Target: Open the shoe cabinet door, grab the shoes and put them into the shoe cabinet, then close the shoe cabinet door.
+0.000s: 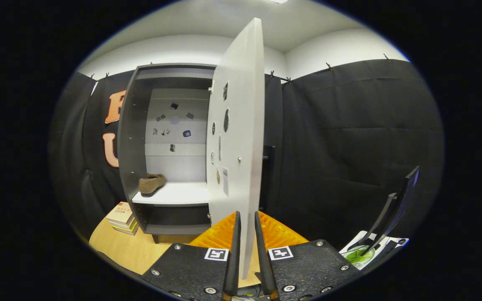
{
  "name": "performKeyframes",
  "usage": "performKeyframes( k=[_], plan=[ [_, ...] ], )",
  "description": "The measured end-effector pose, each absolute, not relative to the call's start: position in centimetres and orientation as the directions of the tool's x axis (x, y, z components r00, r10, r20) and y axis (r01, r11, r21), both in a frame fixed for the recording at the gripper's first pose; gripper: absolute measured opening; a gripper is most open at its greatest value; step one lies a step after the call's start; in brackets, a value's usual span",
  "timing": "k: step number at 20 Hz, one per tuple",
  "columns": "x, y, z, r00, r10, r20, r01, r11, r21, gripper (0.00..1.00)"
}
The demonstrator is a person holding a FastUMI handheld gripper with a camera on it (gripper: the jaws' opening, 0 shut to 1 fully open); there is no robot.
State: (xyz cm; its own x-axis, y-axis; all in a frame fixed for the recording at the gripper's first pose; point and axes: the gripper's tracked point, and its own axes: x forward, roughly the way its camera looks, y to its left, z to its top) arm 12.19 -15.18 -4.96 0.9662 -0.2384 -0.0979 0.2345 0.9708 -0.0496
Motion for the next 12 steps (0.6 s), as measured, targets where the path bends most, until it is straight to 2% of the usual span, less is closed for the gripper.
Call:
performKeyframes(
  k=[12],
  plan=[
    [11.6,-8.0,-11.5,0.973,-0.098,-0.210,0.094,0.995,-0.026,0.21]
  ],
)
